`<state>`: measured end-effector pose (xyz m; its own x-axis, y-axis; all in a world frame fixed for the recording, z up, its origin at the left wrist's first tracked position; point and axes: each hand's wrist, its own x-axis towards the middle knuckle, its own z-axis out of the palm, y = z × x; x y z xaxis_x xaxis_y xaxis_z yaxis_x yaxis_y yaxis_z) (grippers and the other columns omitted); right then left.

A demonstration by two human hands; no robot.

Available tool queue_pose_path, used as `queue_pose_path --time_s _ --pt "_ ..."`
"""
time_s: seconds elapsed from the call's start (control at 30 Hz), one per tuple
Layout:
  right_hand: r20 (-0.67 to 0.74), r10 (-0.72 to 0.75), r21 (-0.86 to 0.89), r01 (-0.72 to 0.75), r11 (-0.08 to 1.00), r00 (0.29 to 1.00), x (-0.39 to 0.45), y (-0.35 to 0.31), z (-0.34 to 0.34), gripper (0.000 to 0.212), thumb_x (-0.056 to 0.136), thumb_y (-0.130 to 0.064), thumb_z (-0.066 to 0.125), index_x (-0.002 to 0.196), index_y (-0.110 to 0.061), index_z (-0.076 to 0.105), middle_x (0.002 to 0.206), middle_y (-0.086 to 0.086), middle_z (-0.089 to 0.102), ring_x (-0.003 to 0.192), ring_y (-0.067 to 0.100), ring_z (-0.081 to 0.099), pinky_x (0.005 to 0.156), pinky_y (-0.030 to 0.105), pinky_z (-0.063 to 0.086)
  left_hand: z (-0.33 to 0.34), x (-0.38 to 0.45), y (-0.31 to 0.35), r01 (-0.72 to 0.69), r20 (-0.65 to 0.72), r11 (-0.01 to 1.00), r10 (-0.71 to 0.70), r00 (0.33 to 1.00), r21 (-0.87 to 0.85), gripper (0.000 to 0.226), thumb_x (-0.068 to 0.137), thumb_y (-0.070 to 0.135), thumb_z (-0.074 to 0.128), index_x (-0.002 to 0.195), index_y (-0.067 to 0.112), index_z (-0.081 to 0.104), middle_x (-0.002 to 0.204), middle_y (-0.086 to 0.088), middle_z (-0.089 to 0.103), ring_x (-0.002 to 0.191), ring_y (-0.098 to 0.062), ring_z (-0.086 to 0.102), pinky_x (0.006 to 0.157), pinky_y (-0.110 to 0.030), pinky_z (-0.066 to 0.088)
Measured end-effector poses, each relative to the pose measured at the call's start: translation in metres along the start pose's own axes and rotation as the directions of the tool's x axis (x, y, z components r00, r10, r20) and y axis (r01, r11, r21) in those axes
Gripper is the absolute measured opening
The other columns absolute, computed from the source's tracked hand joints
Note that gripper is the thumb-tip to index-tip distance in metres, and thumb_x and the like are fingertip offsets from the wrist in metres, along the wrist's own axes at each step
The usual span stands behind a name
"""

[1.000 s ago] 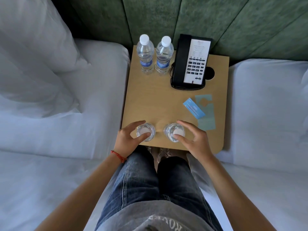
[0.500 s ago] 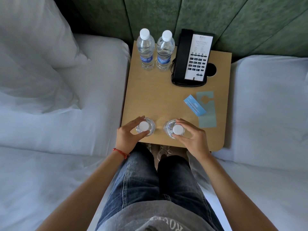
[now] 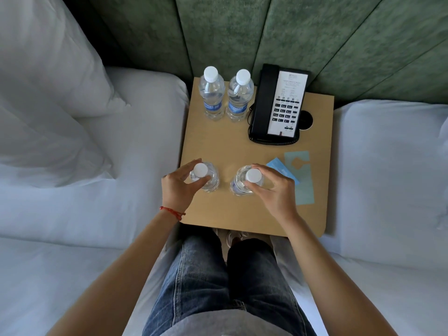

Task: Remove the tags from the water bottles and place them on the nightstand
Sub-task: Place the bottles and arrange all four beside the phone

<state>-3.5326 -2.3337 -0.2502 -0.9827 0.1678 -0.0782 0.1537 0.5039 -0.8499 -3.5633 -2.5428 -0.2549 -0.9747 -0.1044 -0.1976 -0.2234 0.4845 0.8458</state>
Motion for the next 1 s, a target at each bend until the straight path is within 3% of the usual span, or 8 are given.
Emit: queue_pose_path --time_s 0.2,0.37,0.5,0.7,1.0 --pt "-0.077 -0.027 0.022 0.028 0.999 0.997 0.050 -0.010 0.017 0.036 0.068 -0.014 0.080 0.101 -0.005 0.069 0.101 -0.007 0.065 0.096 -0.006 0.057 0.084 0.003 0.040 -0.003 0.049 0.012 -0.047 -0.002 0.999 0.047 0.999 -0.010 0.043 0.066 0.009 0.079 0.108 0.006 0.066 0.108 -0.012 0.068 0.098 -0.015 0.063 0.087 -0.012 0.047" --pt "-0.144 -0.019 0.046 0.025 0.999 0.989 0.088 -0.015 0.027 0.038 0.069 -0.019 0.079 0.103 -0.005 0.069 0.102 0.000 0.070 0.094 -0.001 0.060 0.089 0.012 0.045 0.000 0.087 0.024 -0.083 -0.001 0.996 0.083 0.997 0.014 0.042 0.068 0.012 0.079 0.108 0.008 0.067 0.110 -0.010 0.068 0.099 -0.014 0.062 0.089 -0.019 0.046" --pt "-0.186 -0.009 0.046 0.018 0.999 0.982 0.113 -0.016 0.034 0.038 0.069 -0.021 0.078 0.103 -0.006 0.069 0.099 -0.003 0.069 0.093 -0.005 0.057 0.083 0.005 0.042 0.004 0.109 0.029 -0.130 -0.005 0.991 0.130 0.991 0.028 0.041 0.069 0.010 0.078 0.108 0.005 0.066 0.110 -0.013 0.067 0.099 -0.016 0.062 0.090 -0.022 0.046" --pt "-0.179 0.011 0.079 0.004 0.997 0.984 0.135 -0.013 0.041 0.037 0.070 -0.017 0.078 0.104 -0.005 0.069 0.098 -0.008 0.065 0.093 -0.006 0.057 0.084 0.005 0.041 0.009 0.133 0.034 -0.107 0.009 0.994 0.107 0.994 0.013 0.040 0.070 0.012 0.077 0.109 0.006 0.066 0.108 -0.011 0.069 0.097 -0.016 0.063 0.090 -0.028 0.049" --pt "-0.149 0.014 0.073 -0.003 0.997 0.989 0.142 -0.015 0.046 0.036 0.072 -0.016 0.077 0.105 -0.004 0.068 0.102 0.004 0.070 0.092 0.007 0.062 0.085 0.015 0.046 0.016 0.146 0.034 -0.119 0.077 0.993 0.118 0.990 0.008 0.041 0.070 0.011 0.077 0.108 0.004 0.066 0.110 -0.012 0.068 0.101 -0.021 0.064 0.092 -0.032 0.050"
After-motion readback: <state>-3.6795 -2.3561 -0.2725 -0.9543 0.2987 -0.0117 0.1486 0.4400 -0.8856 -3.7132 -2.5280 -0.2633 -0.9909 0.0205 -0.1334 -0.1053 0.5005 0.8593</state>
